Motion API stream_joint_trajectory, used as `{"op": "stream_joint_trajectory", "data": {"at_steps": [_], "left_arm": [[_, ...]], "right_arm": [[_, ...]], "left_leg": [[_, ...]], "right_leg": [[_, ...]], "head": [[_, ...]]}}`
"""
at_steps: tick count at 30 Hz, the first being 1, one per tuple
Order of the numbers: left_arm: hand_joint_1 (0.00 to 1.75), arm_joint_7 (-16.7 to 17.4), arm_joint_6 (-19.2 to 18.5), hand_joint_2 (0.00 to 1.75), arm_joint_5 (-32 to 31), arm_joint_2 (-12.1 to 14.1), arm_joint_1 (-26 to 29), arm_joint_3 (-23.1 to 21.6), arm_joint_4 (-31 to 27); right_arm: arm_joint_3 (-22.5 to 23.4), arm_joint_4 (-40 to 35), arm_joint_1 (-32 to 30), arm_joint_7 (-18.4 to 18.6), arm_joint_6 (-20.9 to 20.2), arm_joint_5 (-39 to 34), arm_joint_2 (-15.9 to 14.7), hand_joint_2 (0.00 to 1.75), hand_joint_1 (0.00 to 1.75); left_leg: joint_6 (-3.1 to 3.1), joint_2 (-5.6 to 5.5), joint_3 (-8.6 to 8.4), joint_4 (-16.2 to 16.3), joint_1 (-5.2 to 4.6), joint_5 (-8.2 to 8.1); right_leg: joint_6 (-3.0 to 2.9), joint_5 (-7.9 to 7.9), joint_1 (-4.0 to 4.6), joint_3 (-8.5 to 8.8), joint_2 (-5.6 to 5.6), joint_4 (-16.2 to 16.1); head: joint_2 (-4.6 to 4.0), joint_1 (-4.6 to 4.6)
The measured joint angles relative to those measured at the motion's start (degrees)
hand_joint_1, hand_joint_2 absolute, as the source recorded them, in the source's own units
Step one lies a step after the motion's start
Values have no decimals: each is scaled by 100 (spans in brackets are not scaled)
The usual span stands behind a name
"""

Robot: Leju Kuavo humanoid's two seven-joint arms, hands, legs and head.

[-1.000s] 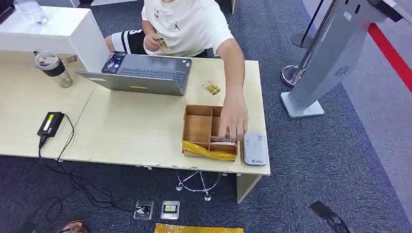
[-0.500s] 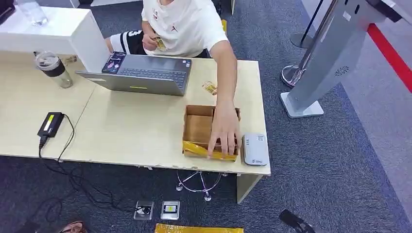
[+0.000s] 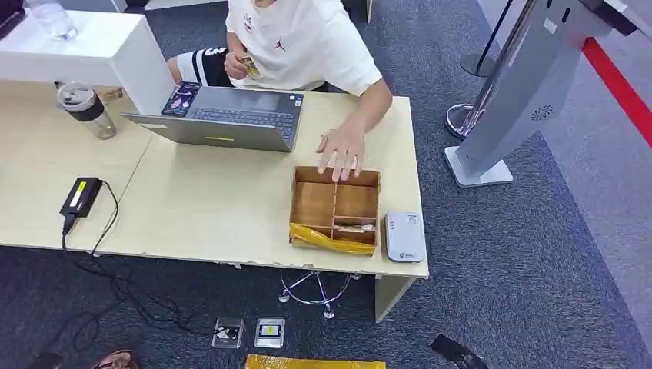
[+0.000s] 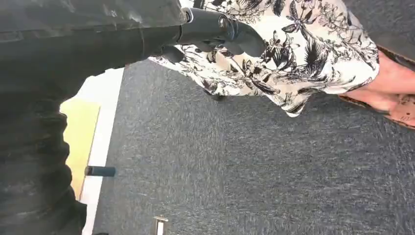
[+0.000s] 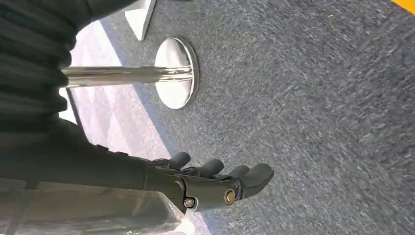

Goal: Pass the card to the sensor for recognition and then transmit it.

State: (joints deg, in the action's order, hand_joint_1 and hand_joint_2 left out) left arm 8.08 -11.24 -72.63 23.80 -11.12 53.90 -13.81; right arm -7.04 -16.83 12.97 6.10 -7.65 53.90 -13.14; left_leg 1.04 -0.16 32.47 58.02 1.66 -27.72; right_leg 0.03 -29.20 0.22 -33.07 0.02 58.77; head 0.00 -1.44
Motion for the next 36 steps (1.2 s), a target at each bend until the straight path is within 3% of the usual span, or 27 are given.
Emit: {"op": "stream_joint_trajectory", "data": {"at_steps": [5, 8, 14, 21, 36], "left_arm": [[0, -581, -118, 175, -13, 85, 1, 0, 0], [0, -739, -100, 175, -9, 138, 0, 0, 0], [0, -756, -114, 175, -26, 160, 0, 2, 0], [0, -402, -509, 175, -492, 162, -1, -13, 2], [0, -564, -692, 175, -614, 273, 0, -20, 4]], "right_arm": [[-37, 61, -56, -90, 24, -63, -28, 175, 0], [-46, 90, -87, -125, 55, -87, -57, 175, 0], [-50, 127, -108, -146, 55, -76, -61, 175, 0], [-87, 144, -42, -85, -120, 105, -59, 175, 0], [-127, 194, -46, -155, -125, 22, -63, 175, 0]], "left_leg": [[0, 0, 0, 0, 0, 0], [0, 1, 0, 0, 0, 0], [0, 1, -1, 0, 0, 0], [0, 1, 0, 0, 0, 0], [0, 1, -1, 0, 0, 0]], "right_leg": [[0, 0, 0, -1, 0, -1], [0, 0, 0, 0, 0, -1], [0, 0, 0, 1, 0, 0], [0, 0, 0, 1, 0, 0], [0, 0, 0, 0, 0, 0]], "head": [[0, 2], [0, 2], [0, 2], [0, 2], [0, 0]]}}
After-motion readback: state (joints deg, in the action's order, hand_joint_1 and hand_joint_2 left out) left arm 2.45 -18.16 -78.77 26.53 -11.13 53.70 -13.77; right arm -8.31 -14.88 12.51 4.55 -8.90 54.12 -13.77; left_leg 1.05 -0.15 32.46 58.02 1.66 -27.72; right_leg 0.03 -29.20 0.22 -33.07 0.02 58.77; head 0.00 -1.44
